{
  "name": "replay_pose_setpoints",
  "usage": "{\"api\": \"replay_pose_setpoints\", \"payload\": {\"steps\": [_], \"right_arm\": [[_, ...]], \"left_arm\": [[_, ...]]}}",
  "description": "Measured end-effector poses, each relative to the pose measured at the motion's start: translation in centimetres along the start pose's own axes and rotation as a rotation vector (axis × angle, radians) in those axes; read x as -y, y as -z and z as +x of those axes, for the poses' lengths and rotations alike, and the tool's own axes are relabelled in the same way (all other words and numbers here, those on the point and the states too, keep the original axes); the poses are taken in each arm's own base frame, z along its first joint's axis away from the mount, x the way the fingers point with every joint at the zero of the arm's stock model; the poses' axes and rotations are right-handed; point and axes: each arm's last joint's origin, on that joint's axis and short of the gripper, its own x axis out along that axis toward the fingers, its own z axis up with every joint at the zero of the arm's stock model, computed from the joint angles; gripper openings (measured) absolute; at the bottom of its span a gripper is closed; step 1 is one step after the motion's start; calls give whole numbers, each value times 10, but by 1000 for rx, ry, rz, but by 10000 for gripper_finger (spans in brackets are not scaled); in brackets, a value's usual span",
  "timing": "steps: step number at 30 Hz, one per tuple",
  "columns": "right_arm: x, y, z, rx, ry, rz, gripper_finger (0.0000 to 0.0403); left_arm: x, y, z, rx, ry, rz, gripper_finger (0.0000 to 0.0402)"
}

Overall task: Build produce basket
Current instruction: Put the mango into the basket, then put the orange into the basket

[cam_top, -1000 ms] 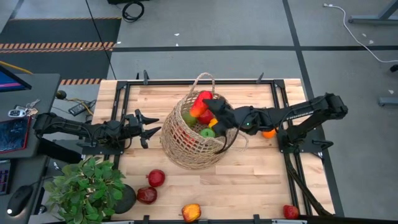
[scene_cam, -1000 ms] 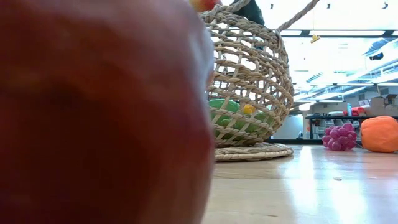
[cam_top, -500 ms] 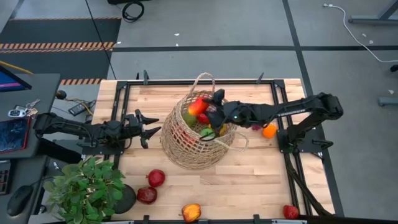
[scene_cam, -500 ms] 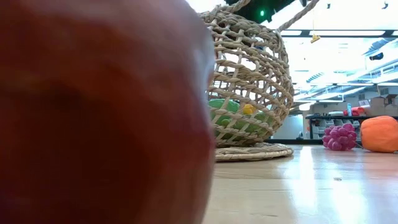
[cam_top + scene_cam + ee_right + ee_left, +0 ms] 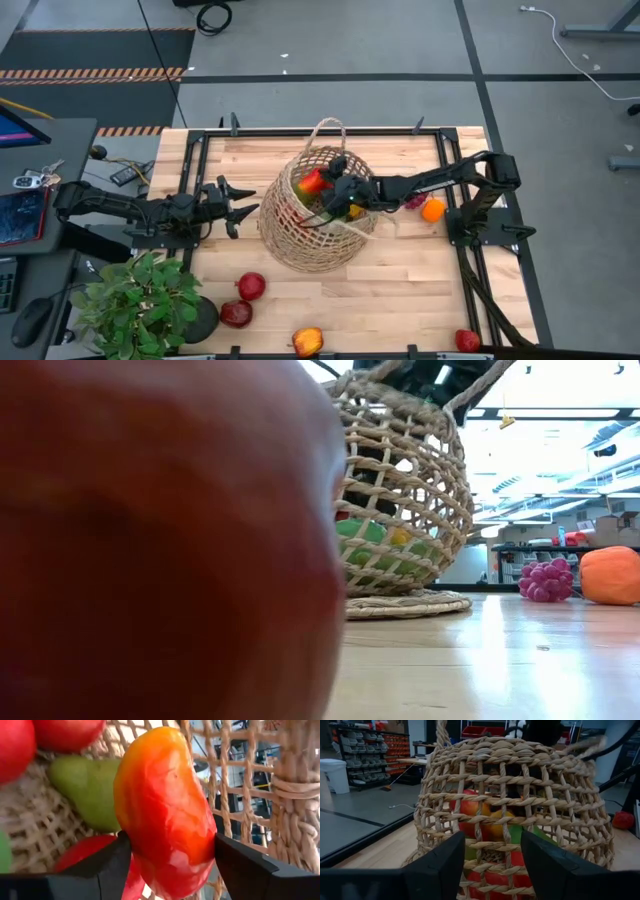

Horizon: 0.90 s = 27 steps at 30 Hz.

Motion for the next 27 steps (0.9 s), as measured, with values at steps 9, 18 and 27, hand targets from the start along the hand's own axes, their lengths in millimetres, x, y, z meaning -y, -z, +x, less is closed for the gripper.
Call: {"api": "replay_pose_setpoints", "payload": {"steps": [9,18,27], "right_arm": [[9,2,-2,-1,11,29,355],[52,-20,-39,-34,339,70,379],[90,-23,-116,-163,621,255,361]], "left_arm": [[0,0,0,-1,0,1,197],[0,0,0,0,0,0,197],[0,0,0,0,0,0,200]]}}
